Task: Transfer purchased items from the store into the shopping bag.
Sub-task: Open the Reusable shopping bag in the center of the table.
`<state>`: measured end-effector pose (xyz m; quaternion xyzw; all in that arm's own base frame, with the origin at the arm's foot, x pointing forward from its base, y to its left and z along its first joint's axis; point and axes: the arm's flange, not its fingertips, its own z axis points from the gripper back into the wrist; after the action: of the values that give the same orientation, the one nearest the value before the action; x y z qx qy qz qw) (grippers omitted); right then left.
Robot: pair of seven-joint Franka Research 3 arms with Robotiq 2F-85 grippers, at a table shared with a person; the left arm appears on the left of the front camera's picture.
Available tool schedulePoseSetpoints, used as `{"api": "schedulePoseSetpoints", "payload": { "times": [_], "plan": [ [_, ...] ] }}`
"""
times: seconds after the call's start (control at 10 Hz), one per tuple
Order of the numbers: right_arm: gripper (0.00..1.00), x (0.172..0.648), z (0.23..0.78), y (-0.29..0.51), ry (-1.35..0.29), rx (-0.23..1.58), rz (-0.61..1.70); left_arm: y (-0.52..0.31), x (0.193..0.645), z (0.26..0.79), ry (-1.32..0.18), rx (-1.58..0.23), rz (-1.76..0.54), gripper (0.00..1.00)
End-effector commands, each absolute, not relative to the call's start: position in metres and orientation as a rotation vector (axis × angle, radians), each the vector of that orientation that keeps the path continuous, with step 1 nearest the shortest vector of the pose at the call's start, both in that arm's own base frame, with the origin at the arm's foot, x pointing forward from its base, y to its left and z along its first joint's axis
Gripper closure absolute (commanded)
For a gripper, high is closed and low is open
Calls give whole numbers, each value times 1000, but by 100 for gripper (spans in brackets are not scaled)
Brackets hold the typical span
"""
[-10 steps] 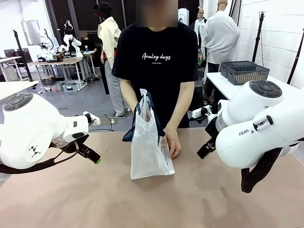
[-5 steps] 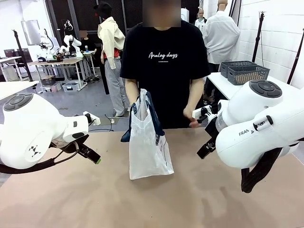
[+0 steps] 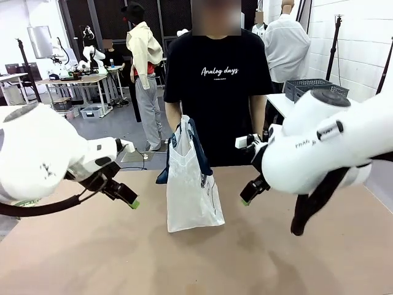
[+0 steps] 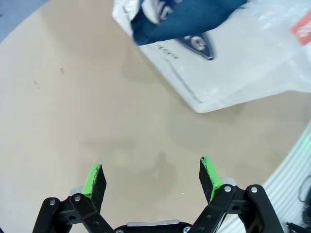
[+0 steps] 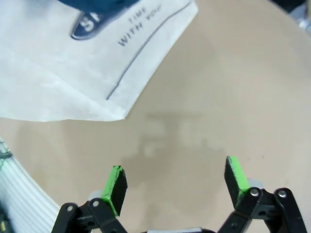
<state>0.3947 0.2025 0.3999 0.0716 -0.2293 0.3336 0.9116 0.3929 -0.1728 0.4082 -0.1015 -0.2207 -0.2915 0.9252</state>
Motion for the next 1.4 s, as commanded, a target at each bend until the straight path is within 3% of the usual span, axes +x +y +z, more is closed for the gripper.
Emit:
{"api": "schedulePoseSetpoints", "payload": {
  "times": [0.0, 0.6, 0.8, 0.9, 1.0, 1.3],
  "plan": [
    [0, 408, 430, 194, -463, 131, 709, -149, 404, 440, -412, -279, -572, 0],
    [0, 466, 537, 221, -500, 151, 728, -174, 462, 538, -485, -278, -408, 0],
    [0, 480, 544, 219, -523, 172, 729, -181, 472, 545, -526, -299, -519, 0],
    [0, 463, 549, 220, -520, 153, 714, -169, 464, 533, -588, -361, -632, 0],
    [0, 463, 549, 220, -520, 153, 714, -184, 467, 548, -505, -294, -456, 0],
    [0, 470, 552, 225, -526, 148, 716, -186, 468, 546, -526, -303, -506, 0]
  ]
}}
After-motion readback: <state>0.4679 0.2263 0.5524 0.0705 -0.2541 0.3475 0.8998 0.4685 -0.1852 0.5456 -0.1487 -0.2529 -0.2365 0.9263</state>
